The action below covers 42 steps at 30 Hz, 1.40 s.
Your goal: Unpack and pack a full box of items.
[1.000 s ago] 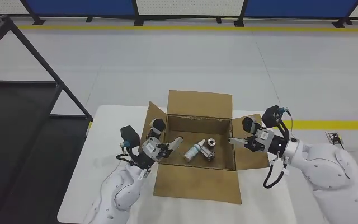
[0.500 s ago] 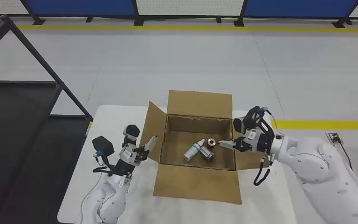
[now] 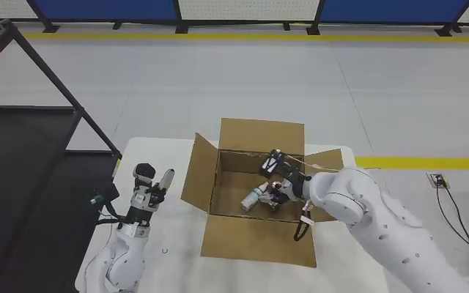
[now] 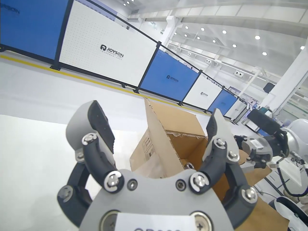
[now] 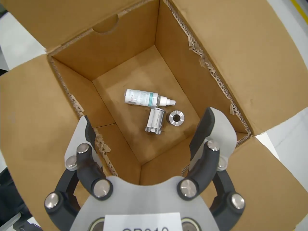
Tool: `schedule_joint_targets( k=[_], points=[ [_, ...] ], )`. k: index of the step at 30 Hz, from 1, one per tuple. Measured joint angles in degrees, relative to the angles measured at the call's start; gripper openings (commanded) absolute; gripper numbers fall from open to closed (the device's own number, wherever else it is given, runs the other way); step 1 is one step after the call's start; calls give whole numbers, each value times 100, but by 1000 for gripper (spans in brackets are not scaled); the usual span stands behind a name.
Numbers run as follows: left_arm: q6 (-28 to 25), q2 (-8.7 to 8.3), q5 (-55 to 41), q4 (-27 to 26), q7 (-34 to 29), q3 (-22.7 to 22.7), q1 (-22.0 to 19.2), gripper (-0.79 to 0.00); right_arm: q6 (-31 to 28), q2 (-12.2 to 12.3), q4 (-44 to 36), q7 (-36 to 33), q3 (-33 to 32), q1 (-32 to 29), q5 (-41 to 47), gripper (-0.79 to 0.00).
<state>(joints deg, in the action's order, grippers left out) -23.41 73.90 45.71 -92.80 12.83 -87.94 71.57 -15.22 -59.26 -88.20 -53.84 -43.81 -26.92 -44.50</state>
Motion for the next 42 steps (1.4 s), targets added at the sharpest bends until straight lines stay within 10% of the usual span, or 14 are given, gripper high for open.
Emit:
schedule_joint_targets(
  k=[21,25,42],
  points=[
    [-410,0,-328,55,235,-33,70,0,914,-1583,3703,-187,1839,1562,272,-89],
    [-410,0,-328,55,235,-33,70,0,1071,-1761,4105,78,1886,1591,216,-422],
    [-411,0,-328,55,235,-33,70,0,980,-2206,5019,275,1830,1619,246,-274]
  ],
)
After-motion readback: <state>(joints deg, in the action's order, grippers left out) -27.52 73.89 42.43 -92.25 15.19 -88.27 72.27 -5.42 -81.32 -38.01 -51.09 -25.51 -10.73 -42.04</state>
